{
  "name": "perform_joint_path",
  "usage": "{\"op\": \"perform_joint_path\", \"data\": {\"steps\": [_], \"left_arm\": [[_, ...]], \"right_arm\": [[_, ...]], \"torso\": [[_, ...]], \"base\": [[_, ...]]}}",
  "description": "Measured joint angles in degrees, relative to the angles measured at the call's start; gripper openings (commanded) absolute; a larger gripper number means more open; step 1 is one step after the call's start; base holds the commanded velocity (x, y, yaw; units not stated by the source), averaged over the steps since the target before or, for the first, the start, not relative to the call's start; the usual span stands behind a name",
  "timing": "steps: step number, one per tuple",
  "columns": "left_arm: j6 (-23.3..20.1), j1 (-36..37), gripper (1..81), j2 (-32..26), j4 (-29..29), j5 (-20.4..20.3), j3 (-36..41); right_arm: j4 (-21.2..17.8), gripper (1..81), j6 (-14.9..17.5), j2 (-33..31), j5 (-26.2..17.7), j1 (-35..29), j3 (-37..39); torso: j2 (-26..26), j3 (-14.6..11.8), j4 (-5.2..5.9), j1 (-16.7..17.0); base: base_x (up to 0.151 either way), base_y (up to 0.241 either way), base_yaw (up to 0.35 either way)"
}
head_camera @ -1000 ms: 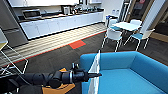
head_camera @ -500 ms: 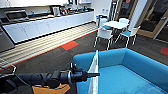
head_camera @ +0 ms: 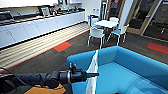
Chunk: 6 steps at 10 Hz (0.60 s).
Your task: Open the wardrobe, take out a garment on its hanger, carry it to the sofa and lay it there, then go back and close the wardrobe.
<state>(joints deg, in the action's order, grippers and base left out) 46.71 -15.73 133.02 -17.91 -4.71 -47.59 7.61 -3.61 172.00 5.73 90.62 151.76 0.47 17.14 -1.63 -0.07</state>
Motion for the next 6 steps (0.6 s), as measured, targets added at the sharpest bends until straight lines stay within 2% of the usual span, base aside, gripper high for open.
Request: {"op": "perform_joint_path", "data": {"steps": [6], "left_arm": [[0.0, 0.0, 1.0, -0.48, -0.3, -0.02, 0.41]], "right_arm": [[0.0, 81.1, 0.0, 0.02, -0.17, -0.3, 0.04]], "torso": [[0.0, 0.0, 0.0, 0.0]], "base": [[0.0, 0.0, -0.232]]}}
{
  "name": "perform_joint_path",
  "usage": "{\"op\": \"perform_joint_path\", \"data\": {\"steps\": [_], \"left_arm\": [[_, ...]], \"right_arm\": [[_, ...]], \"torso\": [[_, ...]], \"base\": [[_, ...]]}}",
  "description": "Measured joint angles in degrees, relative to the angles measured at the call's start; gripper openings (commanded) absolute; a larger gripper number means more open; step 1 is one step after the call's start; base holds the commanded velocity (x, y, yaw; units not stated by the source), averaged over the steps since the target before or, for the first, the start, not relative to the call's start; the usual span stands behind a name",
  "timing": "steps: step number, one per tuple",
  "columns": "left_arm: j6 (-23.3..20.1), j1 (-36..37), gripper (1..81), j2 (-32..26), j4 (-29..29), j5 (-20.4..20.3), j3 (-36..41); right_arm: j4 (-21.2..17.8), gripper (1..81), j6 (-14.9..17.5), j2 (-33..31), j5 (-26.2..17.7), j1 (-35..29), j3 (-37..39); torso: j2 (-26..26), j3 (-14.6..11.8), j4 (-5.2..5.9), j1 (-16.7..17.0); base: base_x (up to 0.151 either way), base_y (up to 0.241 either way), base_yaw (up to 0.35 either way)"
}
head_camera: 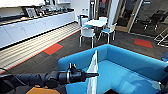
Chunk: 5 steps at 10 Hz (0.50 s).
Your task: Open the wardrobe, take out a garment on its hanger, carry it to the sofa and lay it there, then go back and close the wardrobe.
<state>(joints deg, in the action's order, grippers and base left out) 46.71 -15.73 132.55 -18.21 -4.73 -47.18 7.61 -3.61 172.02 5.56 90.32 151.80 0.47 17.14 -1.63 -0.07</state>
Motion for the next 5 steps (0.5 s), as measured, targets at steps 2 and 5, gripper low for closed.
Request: {"op": "perform_joint_path", "data": {"steps": [2, 5], "left_arm": [[0.0, -0.15, 1.0, 0.02, -0.04, 0.02, 0.16], [0.0, -0.15, 1.0, -0.22, -0.04, 0.05, 0.16]], "right_arm": [[0.16, 81.1, 0.0, 0.04, -0.16, -0.13, 0.05], [0.18, 81.1, 0.0, 0.02, -0.22, -0.2, 0.07]], "torso": [[0.0, 0.0, 0.0, 0.0], [0.0, 0.0, 0.0, 0.0]], "base": [[0.0, 0.0, -0.232], [0.0, 0.0, -0.232]]}}
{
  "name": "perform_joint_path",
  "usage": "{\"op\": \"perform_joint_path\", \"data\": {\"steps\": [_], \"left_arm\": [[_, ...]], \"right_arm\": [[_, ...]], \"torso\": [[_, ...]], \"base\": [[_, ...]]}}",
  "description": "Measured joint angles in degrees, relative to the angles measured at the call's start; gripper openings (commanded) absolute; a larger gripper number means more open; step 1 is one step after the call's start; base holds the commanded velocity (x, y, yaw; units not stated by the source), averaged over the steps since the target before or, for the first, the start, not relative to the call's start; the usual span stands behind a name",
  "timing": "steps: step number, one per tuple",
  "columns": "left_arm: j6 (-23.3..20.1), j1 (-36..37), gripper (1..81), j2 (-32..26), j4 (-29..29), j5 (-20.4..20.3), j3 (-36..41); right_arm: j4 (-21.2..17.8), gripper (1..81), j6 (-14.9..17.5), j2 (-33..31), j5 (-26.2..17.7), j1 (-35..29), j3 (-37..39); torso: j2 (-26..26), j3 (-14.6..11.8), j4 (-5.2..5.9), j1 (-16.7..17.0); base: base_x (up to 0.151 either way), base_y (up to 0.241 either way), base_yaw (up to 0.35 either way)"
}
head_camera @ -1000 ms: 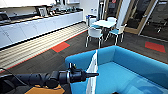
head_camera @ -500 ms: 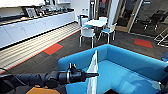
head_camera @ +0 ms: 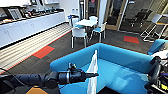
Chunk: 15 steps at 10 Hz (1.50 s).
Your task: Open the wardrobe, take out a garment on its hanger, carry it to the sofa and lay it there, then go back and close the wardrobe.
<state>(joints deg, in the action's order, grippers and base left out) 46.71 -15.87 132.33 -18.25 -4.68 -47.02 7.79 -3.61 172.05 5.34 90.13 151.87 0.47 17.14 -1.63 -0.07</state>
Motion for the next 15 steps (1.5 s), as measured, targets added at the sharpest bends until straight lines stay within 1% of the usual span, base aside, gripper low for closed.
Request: {"op": "perform_joint_path", "data": {"steps": [14, 15], "left_arm": [[0.0, -0.2, 1.0, -1.23, -0.02, 0.09, 0.0], [0.0, -0.3, 1.0, -1.32, -0.02, 0.55, 0.0]], "right_arm": [[0.37, 81.1, 0.0, 0.3, -0.41, -0.1, 0.0], [0.41, 81.1, 0.0, 0.3, -0.28, -0.13, 0.0]], "torso": [[0.0, 0.0, 0.0, 0.0], [0.0, 0.0, 0.0, 0.0]], "base": [[0.0, 0.0, -0.229], [0.0, 0.0, -0.147]]}}
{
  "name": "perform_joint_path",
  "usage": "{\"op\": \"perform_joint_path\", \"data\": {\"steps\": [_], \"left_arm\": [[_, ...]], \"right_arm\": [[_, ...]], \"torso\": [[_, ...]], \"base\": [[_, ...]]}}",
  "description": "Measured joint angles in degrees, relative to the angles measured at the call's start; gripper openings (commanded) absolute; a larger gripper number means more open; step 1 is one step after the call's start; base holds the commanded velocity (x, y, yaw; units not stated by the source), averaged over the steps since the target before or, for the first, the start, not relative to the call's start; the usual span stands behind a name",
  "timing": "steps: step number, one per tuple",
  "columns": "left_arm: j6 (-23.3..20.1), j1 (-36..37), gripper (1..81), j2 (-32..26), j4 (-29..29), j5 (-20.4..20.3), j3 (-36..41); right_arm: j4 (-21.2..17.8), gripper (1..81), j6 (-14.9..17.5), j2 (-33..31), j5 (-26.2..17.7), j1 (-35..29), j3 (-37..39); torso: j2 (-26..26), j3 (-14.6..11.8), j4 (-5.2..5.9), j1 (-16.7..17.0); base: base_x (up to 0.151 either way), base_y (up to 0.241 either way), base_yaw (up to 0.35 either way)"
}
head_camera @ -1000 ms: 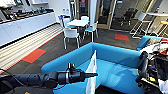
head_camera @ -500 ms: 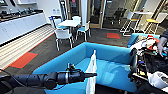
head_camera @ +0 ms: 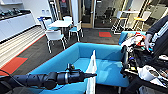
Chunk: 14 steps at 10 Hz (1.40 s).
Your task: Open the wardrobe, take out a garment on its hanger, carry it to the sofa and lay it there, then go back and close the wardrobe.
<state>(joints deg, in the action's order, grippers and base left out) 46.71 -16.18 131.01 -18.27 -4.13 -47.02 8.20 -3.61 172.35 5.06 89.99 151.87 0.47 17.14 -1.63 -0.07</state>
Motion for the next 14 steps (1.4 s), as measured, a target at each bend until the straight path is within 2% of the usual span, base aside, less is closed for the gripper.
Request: {"op": "perform_joint_path", "data": {"steps": [12, 14], "left_arm": [[0.0, -0.44, 1.0, -0.06, -0.05, 0.69, 0.0], [0.02, -0.61, 1.0, -0.06, -0.05, 0.74, 0.0]], "right_arm": [[0.26, 81.1, 0.0, 0.33, -0.02, 0.0, 0.02], [0.28, 81.1, 0.0, 0.3, 0.01, 0.33, 0.02]], "torso": [[0.0, 0.0, 0.0, 0.0], [0.02, 0.0, 0.0, 0.08]], "base": [[0.0, 0.0, 0.0], [0.094, 0.0, 0.0]]}}
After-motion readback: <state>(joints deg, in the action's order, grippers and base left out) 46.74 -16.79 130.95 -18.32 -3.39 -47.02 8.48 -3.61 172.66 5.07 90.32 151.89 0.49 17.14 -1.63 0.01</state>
